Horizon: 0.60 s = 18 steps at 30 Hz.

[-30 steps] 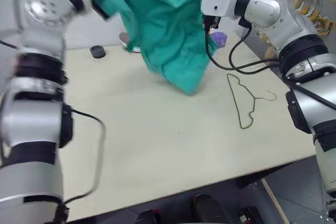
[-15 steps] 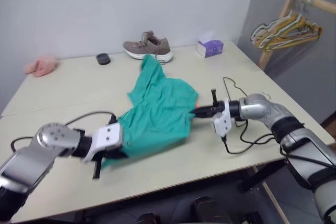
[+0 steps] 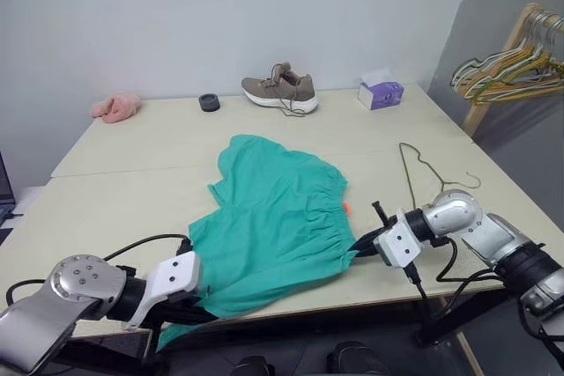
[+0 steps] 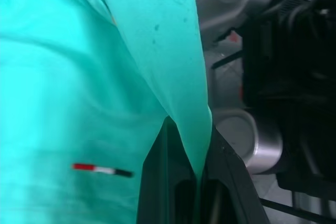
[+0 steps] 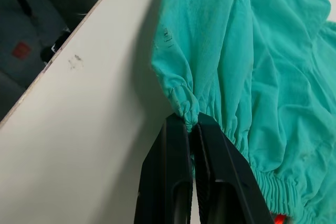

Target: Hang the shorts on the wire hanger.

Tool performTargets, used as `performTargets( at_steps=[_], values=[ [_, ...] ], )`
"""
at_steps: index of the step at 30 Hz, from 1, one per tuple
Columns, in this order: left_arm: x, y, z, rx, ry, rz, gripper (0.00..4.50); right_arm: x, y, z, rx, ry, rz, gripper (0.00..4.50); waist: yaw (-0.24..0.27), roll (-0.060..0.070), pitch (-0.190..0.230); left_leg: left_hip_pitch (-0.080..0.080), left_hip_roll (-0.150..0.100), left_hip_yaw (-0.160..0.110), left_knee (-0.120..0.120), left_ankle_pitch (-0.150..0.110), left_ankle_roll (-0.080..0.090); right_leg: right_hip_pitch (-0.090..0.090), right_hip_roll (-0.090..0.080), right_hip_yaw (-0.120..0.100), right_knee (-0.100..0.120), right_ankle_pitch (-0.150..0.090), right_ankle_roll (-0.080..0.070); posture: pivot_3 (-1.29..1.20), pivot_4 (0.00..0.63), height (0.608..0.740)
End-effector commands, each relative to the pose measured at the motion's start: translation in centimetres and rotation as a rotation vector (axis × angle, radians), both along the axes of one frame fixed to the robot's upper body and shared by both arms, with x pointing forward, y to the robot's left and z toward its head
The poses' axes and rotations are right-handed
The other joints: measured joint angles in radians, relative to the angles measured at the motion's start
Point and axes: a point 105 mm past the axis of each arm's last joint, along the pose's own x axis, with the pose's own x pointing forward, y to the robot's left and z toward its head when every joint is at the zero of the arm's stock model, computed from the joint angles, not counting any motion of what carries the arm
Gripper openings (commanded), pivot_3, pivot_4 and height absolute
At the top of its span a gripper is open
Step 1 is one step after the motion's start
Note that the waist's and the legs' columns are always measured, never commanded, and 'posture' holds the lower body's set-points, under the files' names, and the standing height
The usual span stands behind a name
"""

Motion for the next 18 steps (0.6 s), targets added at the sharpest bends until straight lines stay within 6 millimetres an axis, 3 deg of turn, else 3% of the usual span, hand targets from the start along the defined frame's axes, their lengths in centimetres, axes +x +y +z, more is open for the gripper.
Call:
performTargets(
  at_steps=[1, 4, 6, 15, 18],
  values=[
    [0.7, -0.6, 0.3, -0.013, -0.044, -0.014, 0.01, 0.4, 0.3, 1.2, 0.024, -0.023, -0.036, 0.00, 0.000, 0.000, 0.000, 0.000, 0.000, 0.000, 0.000, 0.000, 0.000, 0.000, 0.000, 0.000, 0.000, 0.000, 0.000, -0.12, 0.000, 0.740],
    [0.6, -1.3, 0.6, -0.068, -0.009, -0.016, 0.01, -0.5, 0.1, 1.0, 0.002, 0.038, -0.037, 0.00, -0.001, 0.000, 0.000, 0.000, 0.000, 0.000, 0.000, -0.001, -0.001, 0.000, 0.000, 0.000, -0.002, 0.000, 0.001, -0.12, 0.000, 0.740],
    [0.3, -1.6, 0.8, -0.089, 0.015, -0.020, 0.21, -0.9, -0.1, 1.1, -0.004, 0.045, -0.031, 0.56, -0.001, 0.000, 0.000, -0.001, 0.000, 0.000, 0.000, -0.001, -0.002, 0.000, 0.000, 0.000, -0.003, 0.000, 0.001, -0.13, 0.000, 0.740],
    [-2.6, -0.7, 0.7, -0.036, 0.136, -0.122, 2.68, -3.3, -1.2, 0.9, -0.087, 0.146, 0.016, 3.39, -0.005, 0.000, 0.001, -0.002, 0.001, 0.001, -0.003, -0.002, -0.003, 0.000, 0.000, 0.000, -0.011, 0.002, 0.005, -0.13, 0.000, 0.740],
    [-3.9, -0.4, 0.7, -0.028, 0.170, -0.172, 3.66, -3.8, -1.3, 1.9, -0.052, 0.233, -0.041, 4.48, -0.004, 0.000, 0.001, -0.004, 0.001, 0.002, -0.003, -0.003, -0.004, -0.005, 0.000, 0.000, -0.012, 0.002, 0.004, -0.13, 0.000, 0.740]
  ],
)
